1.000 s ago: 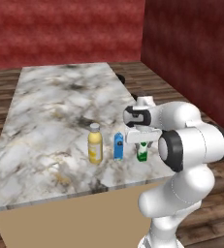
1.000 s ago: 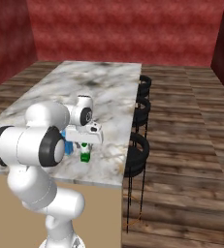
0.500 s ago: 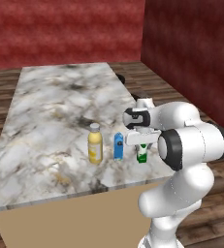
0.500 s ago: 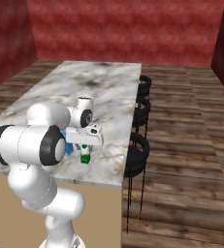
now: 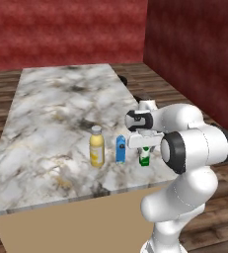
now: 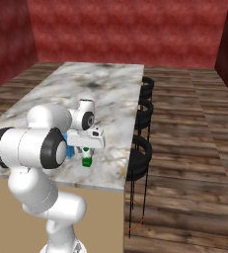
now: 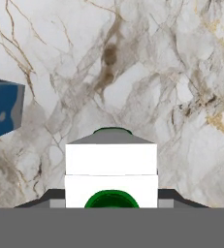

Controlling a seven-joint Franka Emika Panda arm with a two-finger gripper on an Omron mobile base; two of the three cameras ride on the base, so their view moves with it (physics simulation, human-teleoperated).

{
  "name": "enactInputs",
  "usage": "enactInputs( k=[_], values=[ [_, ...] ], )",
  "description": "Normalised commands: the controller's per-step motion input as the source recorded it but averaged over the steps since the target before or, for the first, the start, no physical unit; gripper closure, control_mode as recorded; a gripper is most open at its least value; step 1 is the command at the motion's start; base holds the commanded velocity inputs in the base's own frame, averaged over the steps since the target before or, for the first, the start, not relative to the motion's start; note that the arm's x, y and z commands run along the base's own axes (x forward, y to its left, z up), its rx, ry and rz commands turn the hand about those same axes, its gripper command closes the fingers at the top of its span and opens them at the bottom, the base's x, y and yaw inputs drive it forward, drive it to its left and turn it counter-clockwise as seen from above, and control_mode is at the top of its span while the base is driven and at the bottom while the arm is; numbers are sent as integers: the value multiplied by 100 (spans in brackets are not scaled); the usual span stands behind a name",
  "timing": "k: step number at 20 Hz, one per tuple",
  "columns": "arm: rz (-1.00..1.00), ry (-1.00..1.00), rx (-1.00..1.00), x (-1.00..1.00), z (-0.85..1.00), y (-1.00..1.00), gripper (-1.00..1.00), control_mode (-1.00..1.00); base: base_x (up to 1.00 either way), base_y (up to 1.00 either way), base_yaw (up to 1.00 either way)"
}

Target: Move the drinks to the dining counter.

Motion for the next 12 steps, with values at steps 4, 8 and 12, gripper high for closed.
enactInputs(
  k=[4, 8, 12],
  values=[
    [0, 0, 0, 0, 0, 0, 100, -100, 0, 0, 0],
    [0, 1, 0, 0, 0, 0, -100, -100, 0, 0, 0],
    [0, 0, 0, 0, 0, 0, -100, -100, 0, 0, 0]
  ],
)
